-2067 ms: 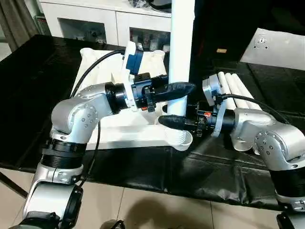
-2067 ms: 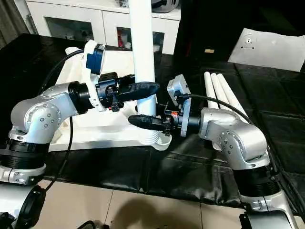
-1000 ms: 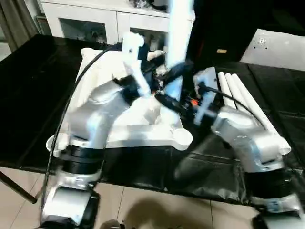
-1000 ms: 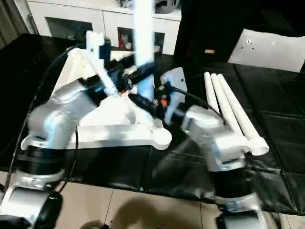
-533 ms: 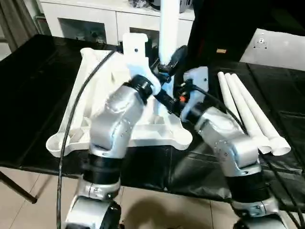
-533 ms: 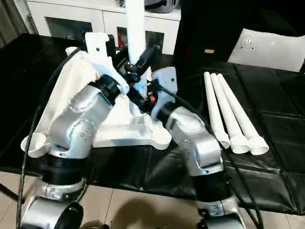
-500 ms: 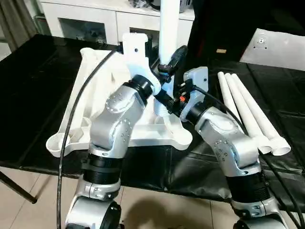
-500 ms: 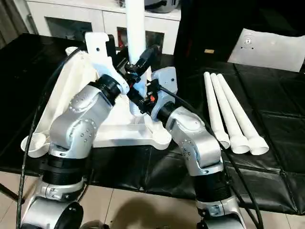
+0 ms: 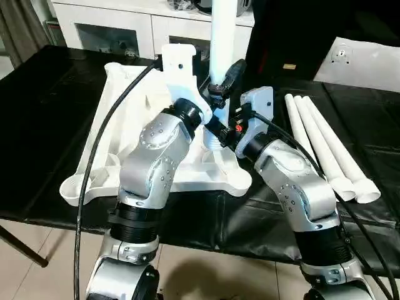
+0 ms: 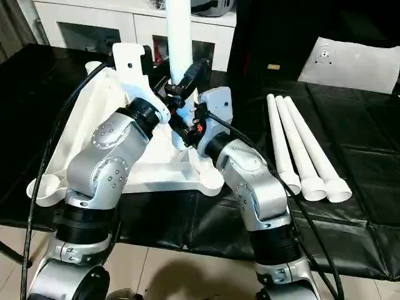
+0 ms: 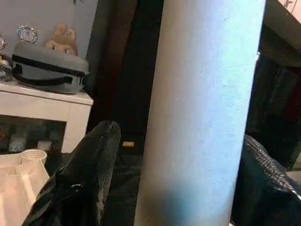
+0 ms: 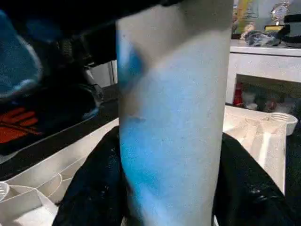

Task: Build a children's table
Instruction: Pick table leg

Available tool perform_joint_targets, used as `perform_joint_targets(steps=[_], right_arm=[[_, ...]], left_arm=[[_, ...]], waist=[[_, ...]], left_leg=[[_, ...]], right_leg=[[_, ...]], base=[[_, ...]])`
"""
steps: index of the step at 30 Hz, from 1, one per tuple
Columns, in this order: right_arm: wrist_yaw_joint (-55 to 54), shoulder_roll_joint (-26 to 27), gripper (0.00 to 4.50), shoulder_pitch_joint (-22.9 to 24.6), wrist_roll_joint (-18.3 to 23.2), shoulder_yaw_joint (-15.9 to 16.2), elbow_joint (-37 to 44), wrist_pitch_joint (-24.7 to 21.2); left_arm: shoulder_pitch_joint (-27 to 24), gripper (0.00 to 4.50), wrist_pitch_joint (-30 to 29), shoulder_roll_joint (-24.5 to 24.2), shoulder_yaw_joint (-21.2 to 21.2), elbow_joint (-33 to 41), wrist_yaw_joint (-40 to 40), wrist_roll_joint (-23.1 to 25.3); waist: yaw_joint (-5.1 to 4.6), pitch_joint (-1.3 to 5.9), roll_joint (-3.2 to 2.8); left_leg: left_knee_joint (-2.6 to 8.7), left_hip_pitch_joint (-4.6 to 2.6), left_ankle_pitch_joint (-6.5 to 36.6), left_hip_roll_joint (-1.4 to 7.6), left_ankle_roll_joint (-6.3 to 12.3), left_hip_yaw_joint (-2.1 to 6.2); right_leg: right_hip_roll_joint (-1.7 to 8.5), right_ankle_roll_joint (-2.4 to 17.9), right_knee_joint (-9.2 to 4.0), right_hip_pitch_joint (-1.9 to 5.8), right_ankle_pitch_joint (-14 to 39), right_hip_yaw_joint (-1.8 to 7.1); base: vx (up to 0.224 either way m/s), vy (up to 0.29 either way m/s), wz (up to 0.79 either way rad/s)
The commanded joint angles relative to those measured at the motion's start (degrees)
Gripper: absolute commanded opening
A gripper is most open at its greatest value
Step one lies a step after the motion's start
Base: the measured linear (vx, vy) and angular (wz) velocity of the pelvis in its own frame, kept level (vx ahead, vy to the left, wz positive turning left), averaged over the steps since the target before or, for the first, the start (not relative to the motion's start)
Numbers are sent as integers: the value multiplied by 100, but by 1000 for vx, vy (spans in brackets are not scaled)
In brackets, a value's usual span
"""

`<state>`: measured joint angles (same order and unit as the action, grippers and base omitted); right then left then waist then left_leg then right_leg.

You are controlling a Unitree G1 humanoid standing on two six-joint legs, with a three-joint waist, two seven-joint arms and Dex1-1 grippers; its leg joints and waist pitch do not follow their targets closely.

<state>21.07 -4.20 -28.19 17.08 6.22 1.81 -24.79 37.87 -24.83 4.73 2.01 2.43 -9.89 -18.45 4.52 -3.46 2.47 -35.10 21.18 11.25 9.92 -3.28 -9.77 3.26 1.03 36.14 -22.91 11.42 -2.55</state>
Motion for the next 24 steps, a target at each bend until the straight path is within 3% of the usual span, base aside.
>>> perform_joint_targets(steps=[1,2,4,10,19,24], right_arm=[[-84,-42,193,-11,-46,-150,-29,59],[-57,-43,228,-9,1,-180,-25,40],[48,-70,228,-7,105,-227,-1,-12],[512,-328,290,-1,342,-237,138,-208],[661,-486,354,10,330,-235,62,-223],[582,-541,392,115,114,-106,-233,-177]], left_arm=[[-17,296,-16,-30,-128,-40,-35,-59],[-10,296,-21,-53,-154,-65,-73,-89],[12,296,-22,-105,-209,-122,-151,-143],[185,296,-55,-382,-594,-508,-627,-558],[334,296,81,-514,-804,-1005,-823,-674],[389,296,281,-356,-945,-1479,-624,-630]], waist=[[-36,387,2],[-40,390,0],[-53,391,-17],[-106,395,-10],[-96,400,-14],[-95,400,-15]], left_leg=[[405,-34,634,264,-18,83],[403,-33,628,258,-16,82],[406,-34,623,259,-16,87],[396,-30,583,245,43,84],[390,-44,543,258,95,73],[392,-34,549,252,71,77]], right_leg=[[414,757,-436,319,614,285],[415,753,-437,321,620,286],[412,765,-432,321,592,282],[406,827,-428,341,501,280],[421,1035,-417,338,418,282],[430,987,-440,350,529,285]], base=[[0,0,0],[0,0,0],[0,0,0],[0,0,0],[0,0,0],[0,0,0]])
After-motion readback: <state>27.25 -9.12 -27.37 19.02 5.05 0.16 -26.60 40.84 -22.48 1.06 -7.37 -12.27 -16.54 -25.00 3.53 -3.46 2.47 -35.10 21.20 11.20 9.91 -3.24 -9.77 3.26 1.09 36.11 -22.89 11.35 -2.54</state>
